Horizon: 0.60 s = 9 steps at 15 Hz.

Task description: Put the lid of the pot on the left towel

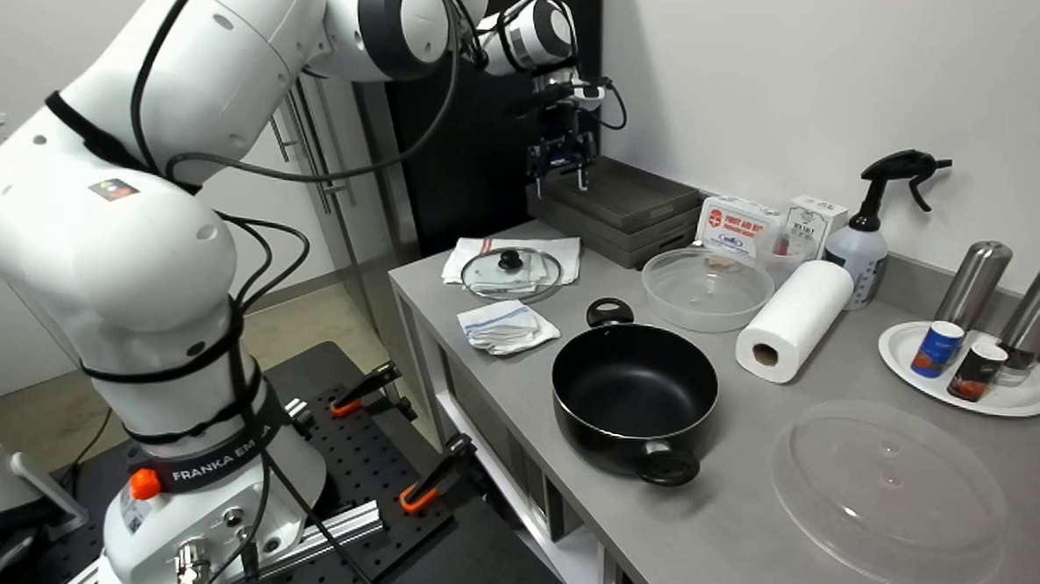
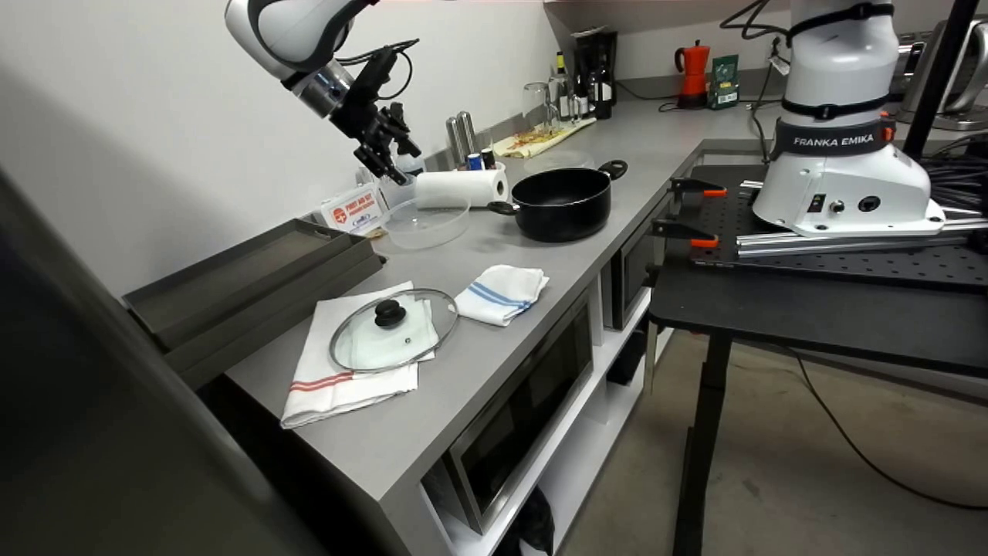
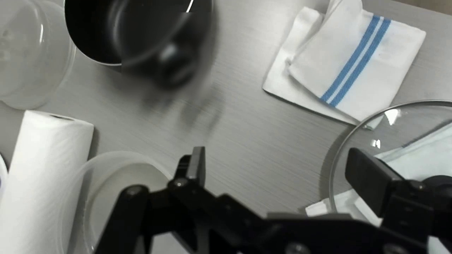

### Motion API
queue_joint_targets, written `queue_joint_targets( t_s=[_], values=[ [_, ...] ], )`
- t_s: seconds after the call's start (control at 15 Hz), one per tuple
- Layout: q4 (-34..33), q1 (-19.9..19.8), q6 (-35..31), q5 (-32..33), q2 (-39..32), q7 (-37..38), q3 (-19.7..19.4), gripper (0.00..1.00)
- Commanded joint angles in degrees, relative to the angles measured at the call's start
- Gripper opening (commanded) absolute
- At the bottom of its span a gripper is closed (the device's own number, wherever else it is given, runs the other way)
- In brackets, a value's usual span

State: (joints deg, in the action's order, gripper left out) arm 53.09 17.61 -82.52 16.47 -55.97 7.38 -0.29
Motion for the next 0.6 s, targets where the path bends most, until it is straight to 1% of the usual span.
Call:
queue_joint_targets(
  t_s=[0.0,0.53],
  values=[
    [11.1,-2.2,-0.6,-1.5,8.1,1.8,0.1,1.00],
    [30.7,-8.1,-8.1,-6.0,22.8,2.5,0.9,1.00]
  ],
)
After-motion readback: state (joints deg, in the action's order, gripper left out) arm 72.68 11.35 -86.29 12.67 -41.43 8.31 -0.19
